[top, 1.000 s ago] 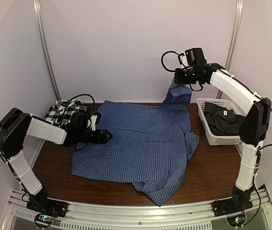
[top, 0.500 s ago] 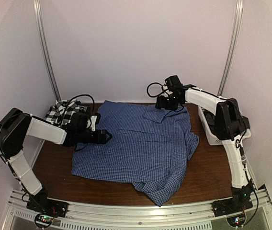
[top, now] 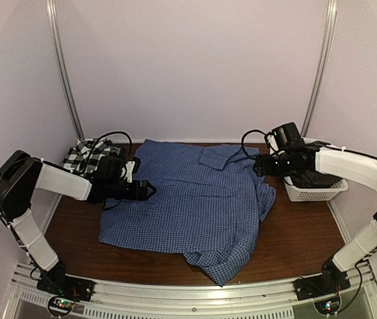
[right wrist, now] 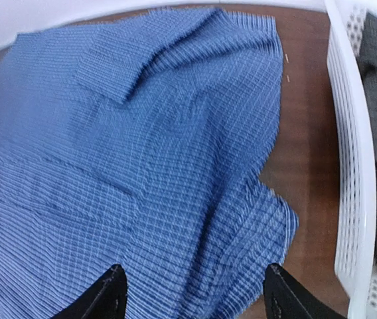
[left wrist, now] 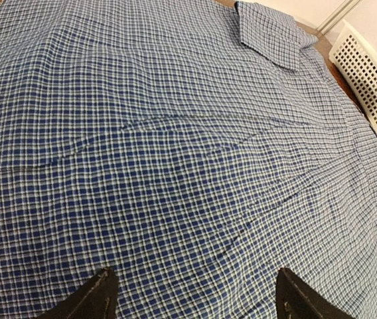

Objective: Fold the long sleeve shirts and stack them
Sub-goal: Place the sleeve at the center of the board, then adjust the flattened shirt at the center of the board.

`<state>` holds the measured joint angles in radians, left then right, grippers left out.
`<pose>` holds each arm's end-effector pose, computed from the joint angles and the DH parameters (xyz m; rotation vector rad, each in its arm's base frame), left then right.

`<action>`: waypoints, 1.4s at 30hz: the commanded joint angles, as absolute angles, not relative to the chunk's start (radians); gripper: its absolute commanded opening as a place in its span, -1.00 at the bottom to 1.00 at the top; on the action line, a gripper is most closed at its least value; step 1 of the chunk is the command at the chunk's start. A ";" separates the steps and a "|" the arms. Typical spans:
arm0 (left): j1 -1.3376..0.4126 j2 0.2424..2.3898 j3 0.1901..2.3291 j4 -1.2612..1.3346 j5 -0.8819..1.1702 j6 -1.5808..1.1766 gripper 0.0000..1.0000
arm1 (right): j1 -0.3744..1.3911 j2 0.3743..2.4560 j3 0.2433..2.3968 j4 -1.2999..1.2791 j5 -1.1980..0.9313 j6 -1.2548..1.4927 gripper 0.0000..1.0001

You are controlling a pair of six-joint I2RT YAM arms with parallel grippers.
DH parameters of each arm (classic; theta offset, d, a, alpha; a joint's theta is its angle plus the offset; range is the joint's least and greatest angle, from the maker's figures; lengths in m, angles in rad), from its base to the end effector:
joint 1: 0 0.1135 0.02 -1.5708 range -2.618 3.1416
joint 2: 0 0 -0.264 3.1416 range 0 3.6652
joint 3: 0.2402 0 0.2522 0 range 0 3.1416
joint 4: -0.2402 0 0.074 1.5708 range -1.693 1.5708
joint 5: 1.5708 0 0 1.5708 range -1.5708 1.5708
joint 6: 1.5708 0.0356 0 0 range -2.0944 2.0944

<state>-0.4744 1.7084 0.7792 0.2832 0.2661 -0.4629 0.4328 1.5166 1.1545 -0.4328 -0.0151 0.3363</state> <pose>0.2959 -0.1625 0.1494 0.1673 2.3070 -0.7952 0.3019 0.1401 0.2682 -0.1231 2.3968 0.3847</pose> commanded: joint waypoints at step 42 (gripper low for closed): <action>-0.500 1.575 0.495 0.194 0.082 -0.514 0.56 | 0.460 1.617 0.842 -0.476 0.352 0.405 -0.51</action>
<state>-0.4992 1.5940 0.5465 0.3107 0.1535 -0.5186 0.4728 1.6012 0.7837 -0.3321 0.2039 0.4137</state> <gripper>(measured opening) 0.785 0.251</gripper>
